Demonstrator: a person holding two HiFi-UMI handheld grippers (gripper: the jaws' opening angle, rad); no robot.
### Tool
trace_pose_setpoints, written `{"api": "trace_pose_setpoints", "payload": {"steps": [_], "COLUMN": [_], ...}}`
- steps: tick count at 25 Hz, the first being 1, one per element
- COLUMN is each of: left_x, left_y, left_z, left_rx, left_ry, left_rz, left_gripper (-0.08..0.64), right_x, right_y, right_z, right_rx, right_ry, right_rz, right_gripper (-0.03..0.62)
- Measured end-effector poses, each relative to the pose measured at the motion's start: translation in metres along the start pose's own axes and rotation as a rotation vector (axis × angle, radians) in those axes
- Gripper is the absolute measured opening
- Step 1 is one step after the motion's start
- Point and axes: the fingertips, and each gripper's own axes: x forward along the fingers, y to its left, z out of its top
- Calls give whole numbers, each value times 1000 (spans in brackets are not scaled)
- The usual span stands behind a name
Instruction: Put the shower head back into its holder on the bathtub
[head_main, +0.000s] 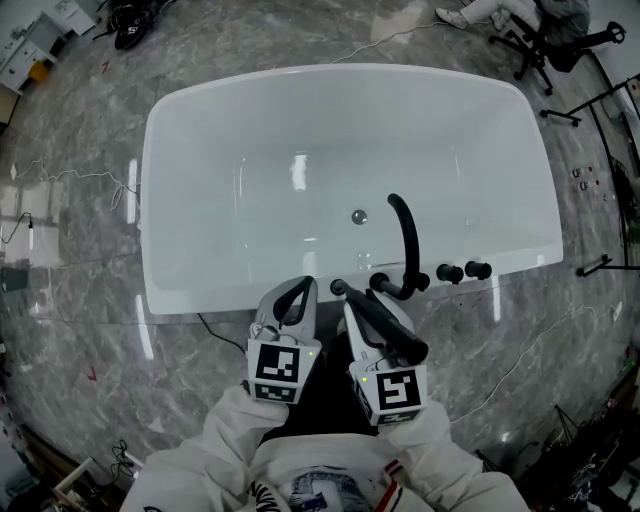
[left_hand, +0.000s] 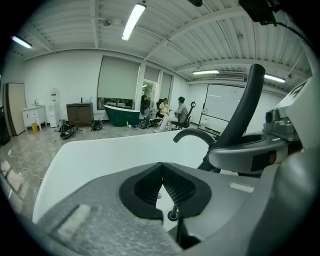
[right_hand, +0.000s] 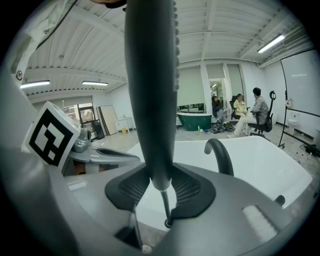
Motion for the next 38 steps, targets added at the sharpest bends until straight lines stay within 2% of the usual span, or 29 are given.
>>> {"api": "trace_pose_setpoints", "payload": {"steps": [23,30,38], "left_x": [20,28,31], "left_y": [2,1,3], "left_z": [-55,-71,-93], "left_rx": [-31,-40,-60], "left_ry": [46,64,83], "left_rz": [13,13,27], "left_gripper": [0,0,0], "right_x": [22,31,39], "right_y": [-10,-3,-4], "right_z": [-57,-76,-95], "right_rx": [28,7,20], "right_ry": [61,68,83], "right_rz": [-1,33,27], "right_gripper": [138,138,138]}}
